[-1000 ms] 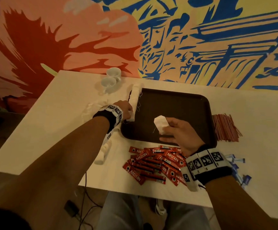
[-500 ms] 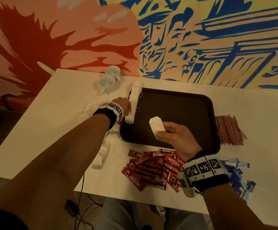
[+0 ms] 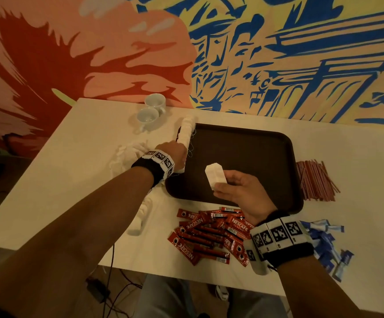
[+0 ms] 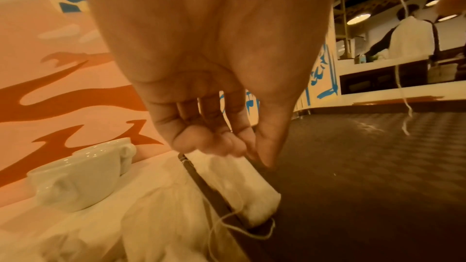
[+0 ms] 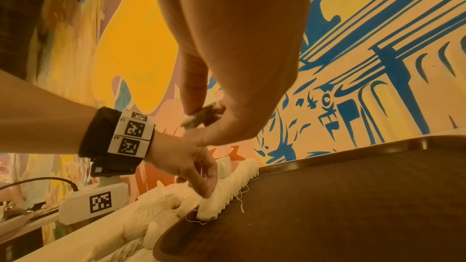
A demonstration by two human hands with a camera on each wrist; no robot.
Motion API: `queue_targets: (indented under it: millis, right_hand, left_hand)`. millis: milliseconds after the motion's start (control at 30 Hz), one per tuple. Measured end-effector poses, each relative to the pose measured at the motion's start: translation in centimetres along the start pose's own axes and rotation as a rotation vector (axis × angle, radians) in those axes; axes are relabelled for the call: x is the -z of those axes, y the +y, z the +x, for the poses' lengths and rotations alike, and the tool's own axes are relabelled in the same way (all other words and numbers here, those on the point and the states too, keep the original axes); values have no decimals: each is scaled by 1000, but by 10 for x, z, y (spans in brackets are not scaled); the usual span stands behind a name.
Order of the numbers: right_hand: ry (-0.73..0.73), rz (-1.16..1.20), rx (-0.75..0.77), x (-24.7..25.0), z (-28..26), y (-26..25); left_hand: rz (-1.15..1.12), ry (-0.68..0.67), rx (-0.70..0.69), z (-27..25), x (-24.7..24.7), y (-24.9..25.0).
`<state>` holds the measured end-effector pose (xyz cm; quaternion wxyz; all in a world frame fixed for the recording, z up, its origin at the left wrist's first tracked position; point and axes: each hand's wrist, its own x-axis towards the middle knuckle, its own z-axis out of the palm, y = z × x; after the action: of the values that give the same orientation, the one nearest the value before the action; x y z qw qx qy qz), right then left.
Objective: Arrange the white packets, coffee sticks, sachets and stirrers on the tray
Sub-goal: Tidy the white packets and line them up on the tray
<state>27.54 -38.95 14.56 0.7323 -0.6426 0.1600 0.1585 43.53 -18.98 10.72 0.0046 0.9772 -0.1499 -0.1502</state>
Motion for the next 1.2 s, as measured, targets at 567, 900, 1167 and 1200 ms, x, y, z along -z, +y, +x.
queue_targets:
  millis: [567,900,1167,1200]
  right_hand:
    - [33,-35,72,-11,-46,-4]
    - [-31,78,120,-24,-83,4]
    - [-238,445,-79,-15,-102,9]
    - [-236,395,-57,-14,-102,10]
  left_hand:
    - [-676,13,-71,-81,65,-7]
    - [-803,-85,-367,-174,77,39]
    - [-904,-179,-441,-209,80,45]
    - [-889,-168,-434,-210,80,43]
